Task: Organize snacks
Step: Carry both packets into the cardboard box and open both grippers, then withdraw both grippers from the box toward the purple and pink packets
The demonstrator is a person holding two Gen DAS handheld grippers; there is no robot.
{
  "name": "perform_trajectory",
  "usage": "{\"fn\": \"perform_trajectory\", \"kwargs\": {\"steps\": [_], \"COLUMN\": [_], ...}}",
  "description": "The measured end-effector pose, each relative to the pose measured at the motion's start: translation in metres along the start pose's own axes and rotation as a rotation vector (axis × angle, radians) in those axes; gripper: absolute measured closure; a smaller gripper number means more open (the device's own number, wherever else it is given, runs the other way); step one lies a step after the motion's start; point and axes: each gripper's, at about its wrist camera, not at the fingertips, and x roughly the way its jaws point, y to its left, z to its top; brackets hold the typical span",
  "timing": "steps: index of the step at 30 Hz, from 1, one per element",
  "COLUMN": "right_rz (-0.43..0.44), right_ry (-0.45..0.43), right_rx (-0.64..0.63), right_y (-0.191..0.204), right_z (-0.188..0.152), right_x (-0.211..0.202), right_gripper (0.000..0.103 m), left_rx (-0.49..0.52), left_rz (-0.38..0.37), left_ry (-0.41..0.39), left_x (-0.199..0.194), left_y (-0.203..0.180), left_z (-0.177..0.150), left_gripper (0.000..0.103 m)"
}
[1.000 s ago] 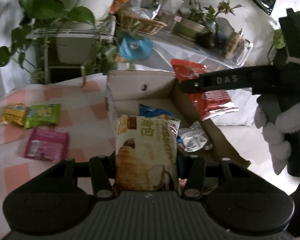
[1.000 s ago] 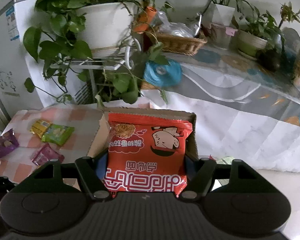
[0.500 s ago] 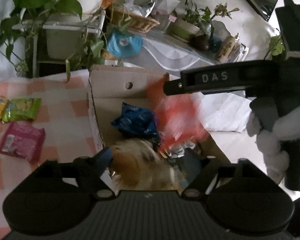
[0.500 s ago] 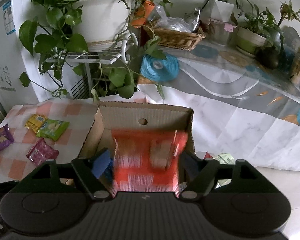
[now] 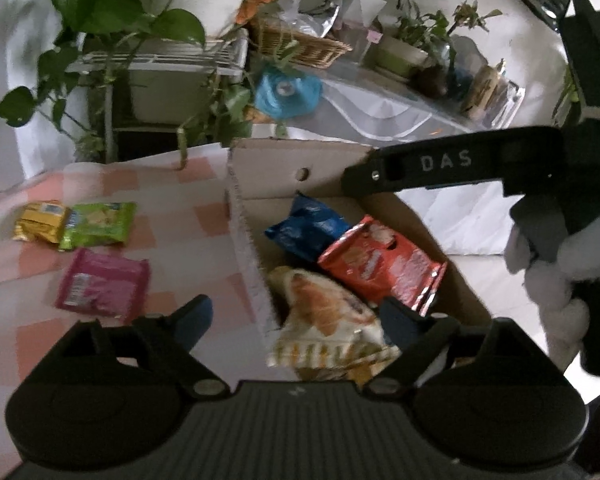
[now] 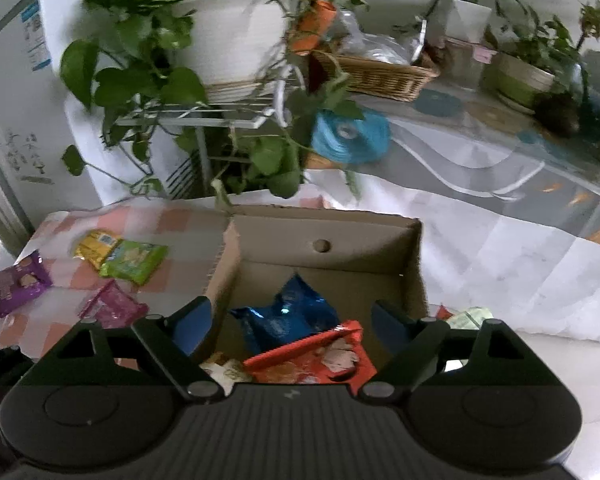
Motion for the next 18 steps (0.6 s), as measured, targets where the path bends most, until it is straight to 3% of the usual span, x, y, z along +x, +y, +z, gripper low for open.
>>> {"fn": "perform_trajectory", "kwargs": {"steps": [18], "right_rz": [0.095], "right_ry": [0.001], "right_rx": [-0.085], "right_y": [0.053], "right_z": [0.012], "right_x": [0.016], "right_gripper": [0.011], "left_rx": [-0.017], "left_rz": [0.194], "left_ry": [0.038], "left_x": [-0.039], "left_y": [0.08], "left_z": [-0.002], "left_gripper": [0.01]}}
